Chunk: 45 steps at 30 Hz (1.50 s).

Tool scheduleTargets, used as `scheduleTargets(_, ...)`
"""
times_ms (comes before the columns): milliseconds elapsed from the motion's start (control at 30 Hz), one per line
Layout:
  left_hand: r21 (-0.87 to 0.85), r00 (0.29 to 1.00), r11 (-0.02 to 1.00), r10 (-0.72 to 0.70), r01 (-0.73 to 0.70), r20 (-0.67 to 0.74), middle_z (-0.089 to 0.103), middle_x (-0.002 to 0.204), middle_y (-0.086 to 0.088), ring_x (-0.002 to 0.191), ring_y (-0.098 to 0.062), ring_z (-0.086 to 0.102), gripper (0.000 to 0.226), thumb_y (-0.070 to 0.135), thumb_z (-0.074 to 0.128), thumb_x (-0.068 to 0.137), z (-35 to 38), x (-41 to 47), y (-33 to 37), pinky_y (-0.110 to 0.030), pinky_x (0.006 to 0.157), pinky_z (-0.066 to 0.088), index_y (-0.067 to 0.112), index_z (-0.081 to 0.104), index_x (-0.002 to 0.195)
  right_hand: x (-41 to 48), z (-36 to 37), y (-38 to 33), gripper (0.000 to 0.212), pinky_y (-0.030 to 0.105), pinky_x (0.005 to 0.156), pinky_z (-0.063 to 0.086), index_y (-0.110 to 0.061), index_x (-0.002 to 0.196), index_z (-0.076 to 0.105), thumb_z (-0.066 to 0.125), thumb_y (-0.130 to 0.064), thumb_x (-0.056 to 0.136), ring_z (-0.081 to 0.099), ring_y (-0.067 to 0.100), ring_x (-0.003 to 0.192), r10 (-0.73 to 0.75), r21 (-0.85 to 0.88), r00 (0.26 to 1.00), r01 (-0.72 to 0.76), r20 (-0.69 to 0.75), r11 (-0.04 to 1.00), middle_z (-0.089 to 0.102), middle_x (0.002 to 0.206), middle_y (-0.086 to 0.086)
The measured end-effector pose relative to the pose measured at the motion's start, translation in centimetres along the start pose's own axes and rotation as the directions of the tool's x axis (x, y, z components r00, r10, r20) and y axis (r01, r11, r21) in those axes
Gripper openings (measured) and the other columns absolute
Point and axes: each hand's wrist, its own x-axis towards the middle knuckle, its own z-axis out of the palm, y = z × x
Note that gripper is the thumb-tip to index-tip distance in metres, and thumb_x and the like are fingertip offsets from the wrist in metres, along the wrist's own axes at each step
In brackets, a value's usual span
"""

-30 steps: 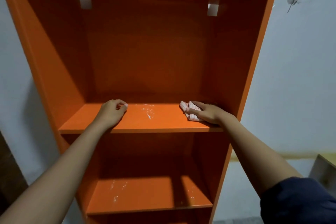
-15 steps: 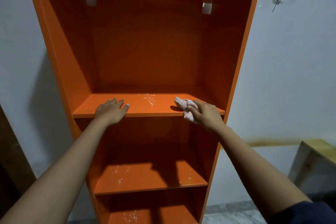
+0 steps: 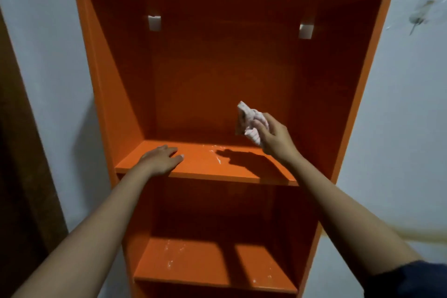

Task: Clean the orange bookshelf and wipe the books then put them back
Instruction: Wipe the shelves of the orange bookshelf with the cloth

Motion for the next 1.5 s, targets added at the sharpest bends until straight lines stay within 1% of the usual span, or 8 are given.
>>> scheduleTargets(100,-0.008,1.000,1.000,-0.026,0.026,-0.017,0.020,0.156,-0.005,0.144,-0.021,0.018,0.057,0.053,0.034,0.096,0.1,1.0,0.1,-0.037,0.116,0.017,0.025,0.031,0.145,2.6,-0.2,4.3,0.015,0.031,0.072,0.040,-0.017,0.089,0.058,0.048,-0.026,0.095,0.054,0.018,0.085,0.172,-0.135,0.985,-0.174,-0.027,0.976,0.060,0.090,0.001)
scheduleTargets(167,0.012,0.997,0.999,-0.033,0.034,-0.075,0.021,0.156,-0.004,0.144,-0.020,0.018,0.055,0.053,0.033,0.096,0.5,1.4,0.4,-0.036,0.116,0.017,0.027,0.032,0.145,3.5,0.8,6.5,0.025,0.034,0.081,0.043,-0.018,0.108,0.060,0.043,-0.032,0.097,0.057,0.028,0.102,0.326,-0.266,0.944,-0.300,0.059,0.916,0.063,0.110,0.011)
scheduleTargets(300,0.026,0.985,0.999,-0.035,0.040,-0.169,0.026,0.154,-0.002,0.143,-0.018,0.022,0.053,0.053,0.035,0.095,1.2,1.9,0.6,-0.036,0.114,0.019,0.028,0.037,0.142,5.6,3.4,7.9,0.048,0.030,0.099,0.035,-0.026,0.143,0.034,0.033,-0.044,0.099,0.043,0.026,0.130,0.380,-0.471,0.863,-0.198,0.332,0.860,0.043,0.145,0.005)
scheduleTargets(567,-0.049,0.971,0.999,-0.029,0.018,-0.239,0.033,0.151,0.000,0.140,-0.017,0.029,0.051,0.050,0.041,0.094,1.4,1.7,0.2,-0.034,0.112,0.023,0.025,0.044,0.139,8.5,8.7,6.0,0.053,0.022,0.106,0.017,-0.022,0.148,0.020,0.037,-0.036,0.100,0.020,0.019,0.142,0.329,-0.435,0.703,-0.030,0.631,0.900,0.018,0.156,0.000)
scheduleTargets(700,-0.070,0.964,0.997,-0.035,0.017,-0.264,0.038,0.149,0.002,0.137,-0.017,0.033,0.050,0.049,0.042,0.094,1.4,1.4,0.2,-0.033,0.109,0.026,0.024,0.047,0.136,8.0,10.4,4.6,0.044,0.018,0.097,0.026,-0.022,0.142,0.036,0.034,-0.037,0.101,0.035,0.018,0.135,0.263,-0.336,0.726,-0.046,0.635,0.941,0.037,0.148,-0.002)
scheduleTargets(833,-0.062,0.959,0.998,-0.032,0.015,-0.282,0.039,0.148,0.002,0.136,-0.018,0.035,0.048,0.046,0.041,0.095,1.2,0.6,0.5,-0.032,0.108,0.028,0.022,0.047,0.137,6.7,11.0,3.7,0.034,0.033,0.099,0.036,-0.031,0.127,0.052,0.041,-0.041,0.097,0.048,0.023,0.123,0.183,-0.315,0.753,0.034,0.633,0.948,0.054,0.132,-0.002)
scheduleTargets(967,-0.016,0.974,1.000,-0.011,0.007,-0.228,0.030,0.153,0.001,0.141,-0.018,0.025,0.049,0.046,0.036,0.097,1.2,0.0,0.2,-0.033,0.112,0.021,0.024,0.040,0.141,4.6,10.2,2.4,0.038,0.052,0.102,0.033,-0.036,0.129,0.048,0.038,-0.050,0.095,0.039,0.019,0.125,0.162,-0.394,0.756,0.135,0.634,0.909,0.046,0.134,-0.007)
scheduleTargets(1500,-0.048,0.962,0.991,0.112,-0.128,-0.250,0.029,0.153,-0.003,0.143,-0.019,0.022,0.046,0.039,0.032,0.100,1.7,-5.1,-2.3,-0.036,0.113,0.017,0.022,0.039,0.142,-4.7,8.4,-3.5,0.043,0.042,0.081,0.043,-0.018,0.113,0.063,0.043,-0.043,0.085,0.054,0.029,0.098,0.012,-0.359,0.866,0.194,0.500,0.913,0.060,0.111,0.006)
